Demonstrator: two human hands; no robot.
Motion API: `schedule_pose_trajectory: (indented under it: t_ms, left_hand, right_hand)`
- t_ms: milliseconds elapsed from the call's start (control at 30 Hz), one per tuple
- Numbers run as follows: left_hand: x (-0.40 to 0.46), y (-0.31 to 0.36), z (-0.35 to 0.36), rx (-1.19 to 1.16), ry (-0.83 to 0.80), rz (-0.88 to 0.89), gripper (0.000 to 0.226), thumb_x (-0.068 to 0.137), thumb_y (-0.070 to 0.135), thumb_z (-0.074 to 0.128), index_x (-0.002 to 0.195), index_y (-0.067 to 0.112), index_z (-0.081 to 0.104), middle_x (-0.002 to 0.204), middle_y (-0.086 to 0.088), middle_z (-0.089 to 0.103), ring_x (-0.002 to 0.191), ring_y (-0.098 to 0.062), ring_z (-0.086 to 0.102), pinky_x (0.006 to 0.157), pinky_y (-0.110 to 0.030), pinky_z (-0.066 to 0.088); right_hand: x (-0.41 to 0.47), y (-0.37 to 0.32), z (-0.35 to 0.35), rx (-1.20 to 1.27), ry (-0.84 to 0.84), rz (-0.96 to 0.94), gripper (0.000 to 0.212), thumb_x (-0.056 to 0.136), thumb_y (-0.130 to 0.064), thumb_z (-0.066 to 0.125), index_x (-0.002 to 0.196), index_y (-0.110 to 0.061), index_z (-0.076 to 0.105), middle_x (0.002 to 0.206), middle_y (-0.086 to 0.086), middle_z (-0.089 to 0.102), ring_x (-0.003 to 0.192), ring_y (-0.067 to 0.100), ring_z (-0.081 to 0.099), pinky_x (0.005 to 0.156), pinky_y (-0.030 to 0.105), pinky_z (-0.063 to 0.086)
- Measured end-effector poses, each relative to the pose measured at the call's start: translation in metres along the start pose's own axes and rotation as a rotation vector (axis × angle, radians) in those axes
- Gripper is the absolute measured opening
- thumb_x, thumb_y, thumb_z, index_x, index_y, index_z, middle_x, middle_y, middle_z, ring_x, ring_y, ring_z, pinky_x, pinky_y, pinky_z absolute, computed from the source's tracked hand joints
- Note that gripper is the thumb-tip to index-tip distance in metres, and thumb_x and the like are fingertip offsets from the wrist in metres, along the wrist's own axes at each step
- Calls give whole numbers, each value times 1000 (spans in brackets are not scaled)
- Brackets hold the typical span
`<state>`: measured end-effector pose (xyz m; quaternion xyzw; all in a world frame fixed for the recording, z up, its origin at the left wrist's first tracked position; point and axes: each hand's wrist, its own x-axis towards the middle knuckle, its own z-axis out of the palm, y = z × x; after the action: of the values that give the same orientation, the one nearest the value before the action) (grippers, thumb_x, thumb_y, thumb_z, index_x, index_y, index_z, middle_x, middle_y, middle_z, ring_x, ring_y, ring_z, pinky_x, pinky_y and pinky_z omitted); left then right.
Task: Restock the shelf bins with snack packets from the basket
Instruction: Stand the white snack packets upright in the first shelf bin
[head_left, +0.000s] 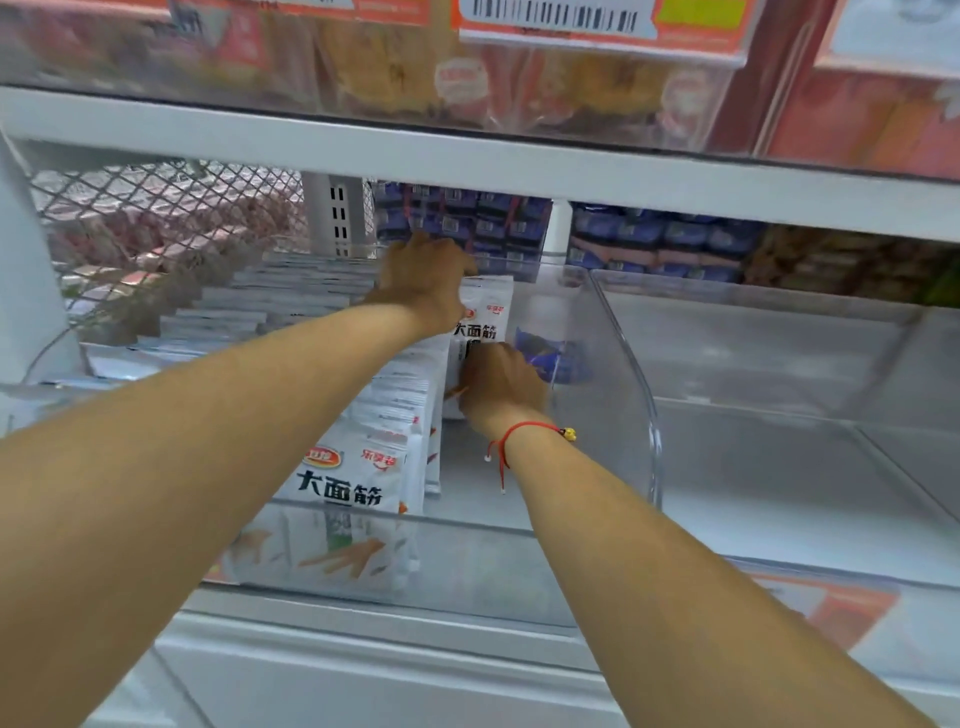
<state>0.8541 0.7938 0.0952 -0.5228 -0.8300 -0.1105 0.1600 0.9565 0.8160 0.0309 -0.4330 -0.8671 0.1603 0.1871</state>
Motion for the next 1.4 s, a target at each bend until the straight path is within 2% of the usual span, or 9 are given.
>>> schedule_pose_trajectory:
  t_ms: [233,367,567,700,833,1067,1200,1300,1400]
  left_hand:
    - [-1,1,-1,66,181,131,18,80,10,73,91,25,69,121,-3,58,121,-26,44,101,-40,36]
    - [6,-2,-1,129,26,199,32,89,9,62,106,34,71,129,-6,53,121,-30,45,101,-43,38]
    - [7,4,-6,263,-226,215,34,100,24,36,123,27,61,135,-3,51,125,-29,43,103,-44,38]
    - [-2,7,-21,246,-382,111,45,97,26,30,136,21,51,147,-9,41,134,-36,36,109,-51,34]
    - [-32,17,-47,99,-371,74,40,99,24,32,130,16,56,138,-6,51,126,-29,48,103,-39,42]
    - [-106,37,-95,-106,-158,-49,31,94,24,46,119,25,64,125,-9,61,112,-31,55,91,-34,46]
    - [-162,60,-118,-255,74,-193,28,91,19,47,112,25,65,113,0,67,110,-27,56,80,-33,45]
    - [-204,83,-117,-338,65,-300,23,91,21,48,107,26,64,108,2,69,102,-27,61,77,-32,46]
    - [-248,112,-99,-405,-36,-349,21,91,23,49,105,27,64,109,2,68,101,-27,62,82,-33,48]
  right_hand:
    - [1,6,2,-187,-12,-103,34,88,-7,57,122,-9,55,130,12,48,127,34,39,93,41,43]
    - [2,8,4,-173,-32,-97,36,89,-7,56,125,-10,52,133,12,43,129,34,37,95,42,42]
    - [5,6,7,-164,-88,-73,40,90,-11,58,129,-11,50,137,10,41,123,35,45,91,41,46]
    - [-6,1,-6,-239,-264,-52,53,89,-6,54,139,-13,38,145,9,29,134,34,31,100,43,39]
    - [-31,-10,-30,-418,-436,-89,68,87,-7,54,148,-12,25,151,12,19,141,37,18,107,49,32]
    - [-103,-3,-91,-308,-330,-343,44,88,-9,49,131,-6,51,134,15,42,125,35,42,99,43,43]
    - [-159,15,-125,-192,-73,-514,24,89,-13,51,109,-10,63,111,7,56,108,29,50,72,36,45]
    - [-208,39,-144,-67,-94,-438,17,89,-30,58,102,-20,63,94,-1,61,91,22,56,66,29,37]
    - [-249,77,-150,-2,-217,-346,16,88,-33,61,99,-23,67,86,-2,62,88,19,59,69,29,44]
